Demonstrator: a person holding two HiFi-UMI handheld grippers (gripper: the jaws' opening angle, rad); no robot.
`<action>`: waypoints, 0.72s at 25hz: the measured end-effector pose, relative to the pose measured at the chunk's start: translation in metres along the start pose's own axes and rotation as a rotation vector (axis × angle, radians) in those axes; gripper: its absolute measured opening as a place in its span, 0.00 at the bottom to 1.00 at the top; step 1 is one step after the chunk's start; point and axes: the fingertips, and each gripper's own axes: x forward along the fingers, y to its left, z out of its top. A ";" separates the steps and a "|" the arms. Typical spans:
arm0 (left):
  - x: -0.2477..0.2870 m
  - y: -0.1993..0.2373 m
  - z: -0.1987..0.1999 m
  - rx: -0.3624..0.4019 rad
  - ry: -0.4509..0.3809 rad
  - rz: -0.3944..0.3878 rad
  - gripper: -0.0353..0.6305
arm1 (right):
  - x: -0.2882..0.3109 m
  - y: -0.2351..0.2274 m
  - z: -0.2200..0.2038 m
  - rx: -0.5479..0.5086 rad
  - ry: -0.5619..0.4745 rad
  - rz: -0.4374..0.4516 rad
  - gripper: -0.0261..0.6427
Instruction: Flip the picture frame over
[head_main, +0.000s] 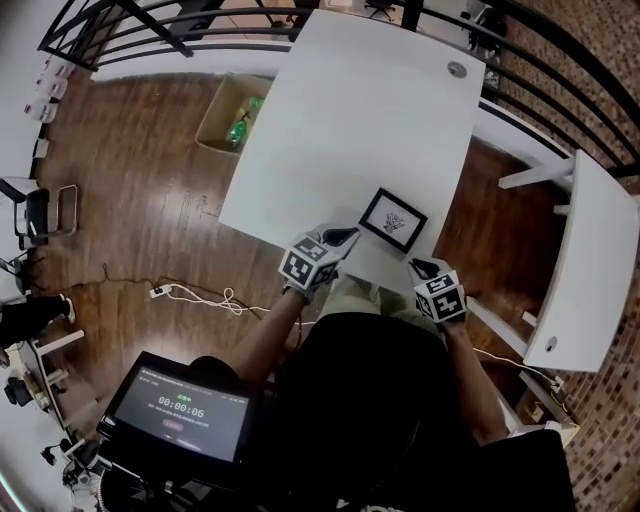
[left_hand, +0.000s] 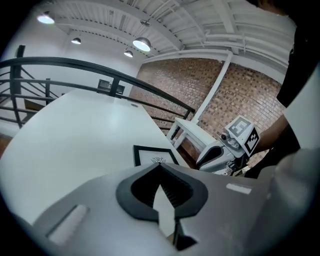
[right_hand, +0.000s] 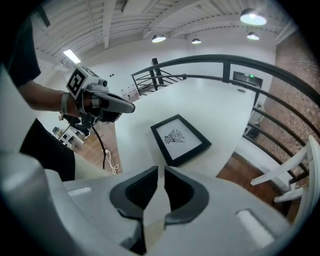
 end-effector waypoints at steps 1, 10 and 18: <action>0.003 0.003 -0.002 0.000 0.018 0.002 0.08 | 0.004 0.000 -0.002 0.009 0.012 0.007 0.09; 0.036 0.021 -0.030 0.089 0.232 0.025 0.16 | 0.020 -0.008 -0.014 0.044 0.064 0.048 0.17; 0.054 0.031 -0.042 0.164 0.356 0.034 0.21 | 0.029 -0.017 -0.015 0.064 0.082 0.075 0.17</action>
